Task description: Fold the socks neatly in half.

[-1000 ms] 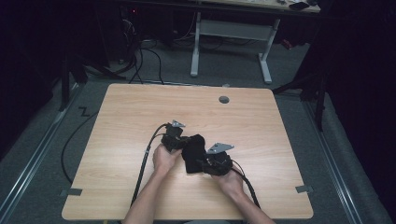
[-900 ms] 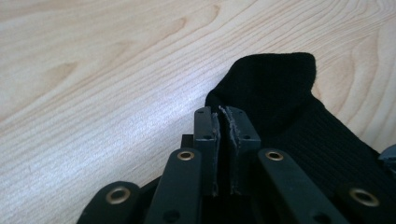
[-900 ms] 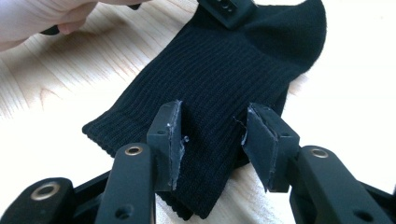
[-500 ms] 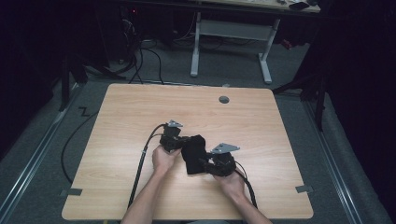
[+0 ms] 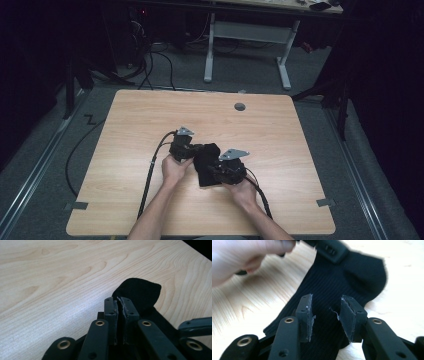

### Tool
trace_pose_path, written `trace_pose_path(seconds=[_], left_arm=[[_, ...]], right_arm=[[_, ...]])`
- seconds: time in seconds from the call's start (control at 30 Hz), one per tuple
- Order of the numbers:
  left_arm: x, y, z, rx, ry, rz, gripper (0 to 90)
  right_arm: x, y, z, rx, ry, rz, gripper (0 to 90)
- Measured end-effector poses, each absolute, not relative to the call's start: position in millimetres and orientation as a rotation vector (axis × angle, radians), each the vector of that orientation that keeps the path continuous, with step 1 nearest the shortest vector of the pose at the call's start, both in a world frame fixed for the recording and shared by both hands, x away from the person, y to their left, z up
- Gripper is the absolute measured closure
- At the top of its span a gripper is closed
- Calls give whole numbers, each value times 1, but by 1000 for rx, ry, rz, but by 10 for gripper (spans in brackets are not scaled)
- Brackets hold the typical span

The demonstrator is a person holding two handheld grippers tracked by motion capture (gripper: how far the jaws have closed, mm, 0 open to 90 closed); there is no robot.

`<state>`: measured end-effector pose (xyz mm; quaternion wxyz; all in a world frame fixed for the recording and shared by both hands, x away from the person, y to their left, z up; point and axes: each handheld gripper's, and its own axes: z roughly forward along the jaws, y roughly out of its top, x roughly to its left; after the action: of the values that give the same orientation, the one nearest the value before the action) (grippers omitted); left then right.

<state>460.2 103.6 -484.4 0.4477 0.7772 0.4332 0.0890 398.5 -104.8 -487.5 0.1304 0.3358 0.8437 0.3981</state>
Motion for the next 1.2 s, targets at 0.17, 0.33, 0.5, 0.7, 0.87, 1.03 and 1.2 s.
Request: trace_pose_path(seconds=[0.17, 0.33, 0.5, 0.7, 0.87, 1.03, 1.2], left_arm=[[462, 107, -485, 1910, 1075, 190, 844], [457, 108, -476, 1884, 1034, 181, 844], [446, 108, -465, 1884, 979, 181, 843], [433, 103, -459, 1911, 914, 178, 843], [420, 104, -462, 1916, 891, 162, 842], [412, 104, -470, 1904, 893, 184, 840], [414, 102, -472, 1886, 898, 218, 840]], right_arm=[[399, -101, -494, 987, 2473, 1155, 600], [396, -97, -499, 962, 2468, 1132, 603], [398, -94, -500, 946, 2455, 1111, 607], [399, -93, -502, 940, 2438, 1122, 607], [401, -92, -503, 935, 2417, 1121, 607], [401, -90, -504, 936, 2406, 1124, 605], [394, -96, -495, 972, 2403, 1167, 544]])
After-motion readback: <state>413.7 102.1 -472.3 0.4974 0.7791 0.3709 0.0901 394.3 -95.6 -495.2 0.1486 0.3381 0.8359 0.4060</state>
